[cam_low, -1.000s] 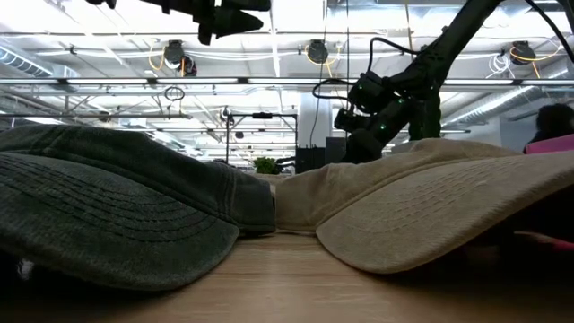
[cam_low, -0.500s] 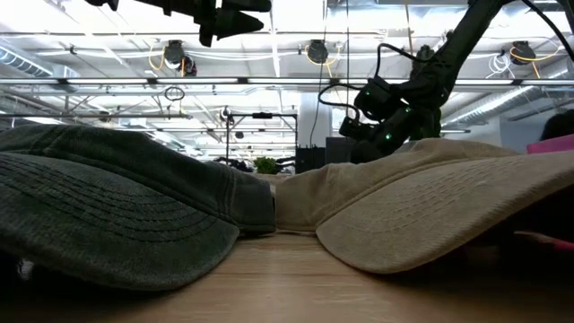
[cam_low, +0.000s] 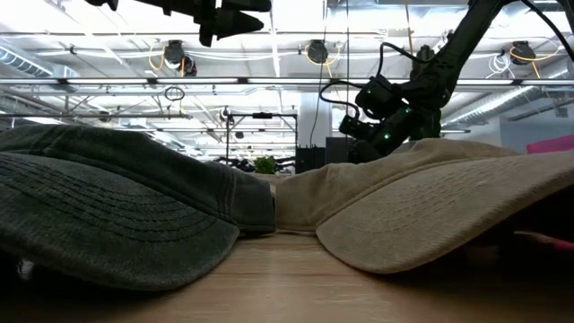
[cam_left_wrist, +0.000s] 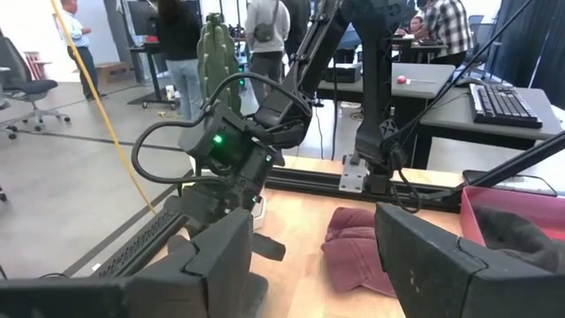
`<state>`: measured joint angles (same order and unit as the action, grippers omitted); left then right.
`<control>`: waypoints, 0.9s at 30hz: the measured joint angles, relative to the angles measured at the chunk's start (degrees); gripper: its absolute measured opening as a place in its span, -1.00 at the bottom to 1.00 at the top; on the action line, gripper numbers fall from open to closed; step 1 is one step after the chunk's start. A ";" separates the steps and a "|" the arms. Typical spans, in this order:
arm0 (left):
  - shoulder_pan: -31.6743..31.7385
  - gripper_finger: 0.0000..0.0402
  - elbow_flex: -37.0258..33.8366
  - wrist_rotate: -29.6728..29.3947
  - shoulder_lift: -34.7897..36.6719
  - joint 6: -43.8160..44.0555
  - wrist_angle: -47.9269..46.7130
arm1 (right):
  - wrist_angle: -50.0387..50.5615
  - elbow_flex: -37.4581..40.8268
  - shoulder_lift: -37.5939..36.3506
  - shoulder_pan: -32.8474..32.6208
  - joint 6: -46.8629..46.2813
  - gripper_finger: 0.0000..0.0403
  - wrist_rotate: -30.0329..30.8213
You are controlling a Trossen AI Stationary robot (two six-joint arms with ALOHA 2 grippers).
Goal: Pick & Place hat
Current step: Put the top black cap into the red bin
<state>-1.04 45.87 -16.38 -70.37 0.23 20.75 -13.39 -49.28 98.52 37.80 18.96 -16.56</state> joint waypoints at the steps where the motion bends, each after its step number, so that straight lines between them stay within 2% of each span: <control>1: 0.00 0.19 0.00 0.00 0.00 0.00 -0.07 | 0.11 0.00 0.00 0.00 0.03 -0.84 -0.01; 4: 0.00 0.19 0.00 -0.01 0.00 0.00 -0.59 | 0.37 0.00 0.00 0.00 0.15 -0.97 -0.02; 13: 0.00 0.19 0.00 -0.15 0.00 -0.06 -1.66 | 2.17 0.04 -2.88 -0.08 -0.06 -0.98 -0.02; 20: 0.00 0.19 0.00 -0.15 0.00 -1.03 -1.76 | 10.58 0.04 -14.21 -1.89 -2.81 -0.99 -0.02; 27: 0.00 0.19 0.00 -0.15 0.00 -0.98 -0.85 | 25.77 0.04 -25.88 -10.22 -8.05 -1.00 0.00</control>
<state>-1.04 45.87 -16.53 -70.37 -0.76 19.90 12.37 -49.23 72.64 27.59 10.91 -16.56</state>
